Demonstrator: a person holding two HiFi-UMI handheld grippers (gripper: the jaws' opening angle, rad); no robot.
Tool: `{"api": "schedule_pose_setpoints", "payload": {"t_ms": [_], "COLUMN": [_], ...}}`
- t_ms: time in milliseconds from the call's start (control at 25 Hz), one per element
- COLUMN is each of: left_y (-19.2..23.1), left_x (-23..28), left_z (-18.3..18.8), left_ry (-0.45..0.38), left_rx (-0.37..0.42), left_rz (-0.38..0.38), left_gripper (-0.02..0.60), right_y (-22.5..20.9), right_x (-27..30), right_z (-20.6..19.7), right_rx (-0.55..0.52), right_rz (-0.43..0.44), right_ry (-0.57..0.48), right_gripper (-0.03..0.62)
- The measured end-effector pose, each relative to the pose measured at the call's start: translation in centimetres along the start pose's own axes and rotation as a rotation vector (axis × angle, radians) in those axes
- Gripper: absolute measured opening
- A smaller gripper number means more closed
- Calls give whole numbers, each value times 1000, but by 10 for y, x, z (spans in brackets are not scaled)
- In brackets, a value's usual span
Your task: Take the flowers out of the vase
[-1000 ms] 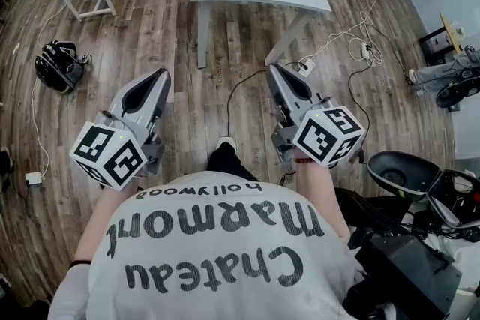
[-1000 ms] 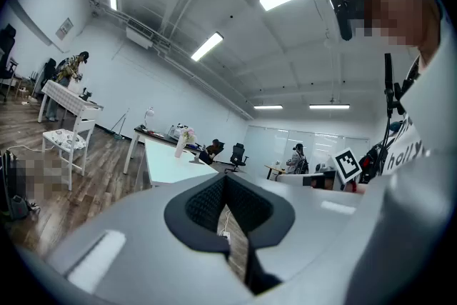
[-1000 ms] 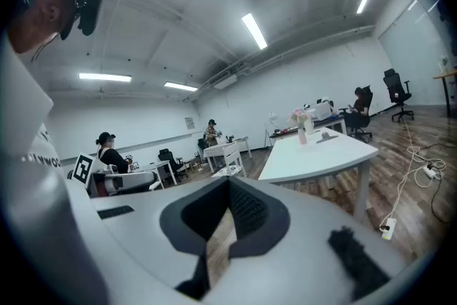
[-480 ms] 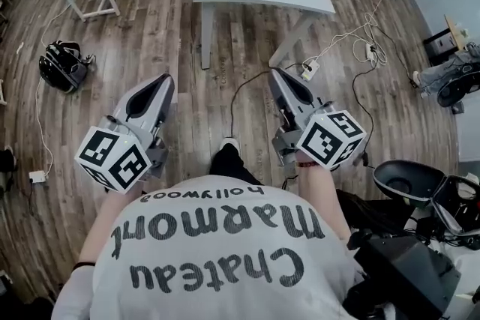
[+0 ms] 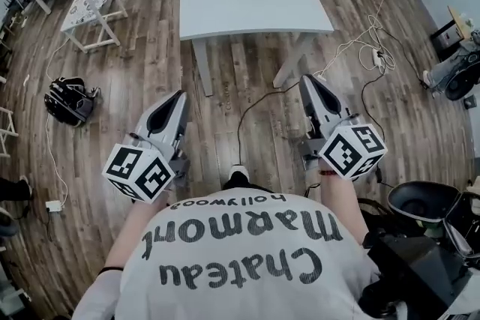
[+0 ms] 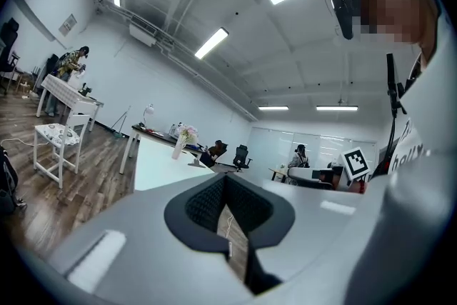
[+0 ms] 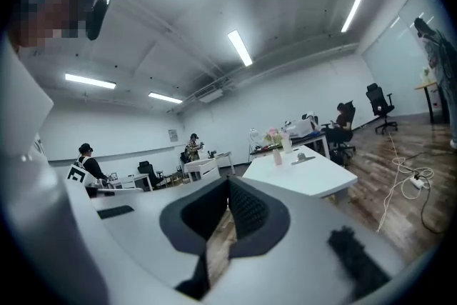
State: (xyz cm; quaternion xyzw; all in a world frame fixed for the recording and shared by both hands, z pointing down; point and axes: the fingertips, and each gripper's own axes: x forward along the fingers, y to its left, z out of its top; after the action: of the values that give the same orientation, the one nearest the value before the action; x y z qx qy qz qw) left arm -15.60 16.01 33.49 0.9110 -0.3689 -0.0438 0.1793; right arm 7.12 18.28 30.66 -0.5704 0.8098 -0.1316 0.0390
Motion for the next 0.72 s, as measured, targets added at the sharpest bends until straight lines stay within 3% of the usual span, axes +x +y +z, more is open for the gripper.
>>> {"api": "schedule_pose_setpoints", "payload": {"t_ms": [280,560,720], "left_y": [-9,14,24], "left_x": [64,93,121], "left_z": [11,7,16], "left_ry": [-47,5,11], "left_rx": [9,17,16], "left_rz": [15,60,46], "left_gripper": [5,5,5], "right_y": [-48,-69,-82], "right_x": [42,85,110], "right_z": [16,22,21], "right_rx": [-8,-46,-27], "right_rz": [93,151,161], "right_ry": [21,18,29], "right_gripper": [14,14,14]}}
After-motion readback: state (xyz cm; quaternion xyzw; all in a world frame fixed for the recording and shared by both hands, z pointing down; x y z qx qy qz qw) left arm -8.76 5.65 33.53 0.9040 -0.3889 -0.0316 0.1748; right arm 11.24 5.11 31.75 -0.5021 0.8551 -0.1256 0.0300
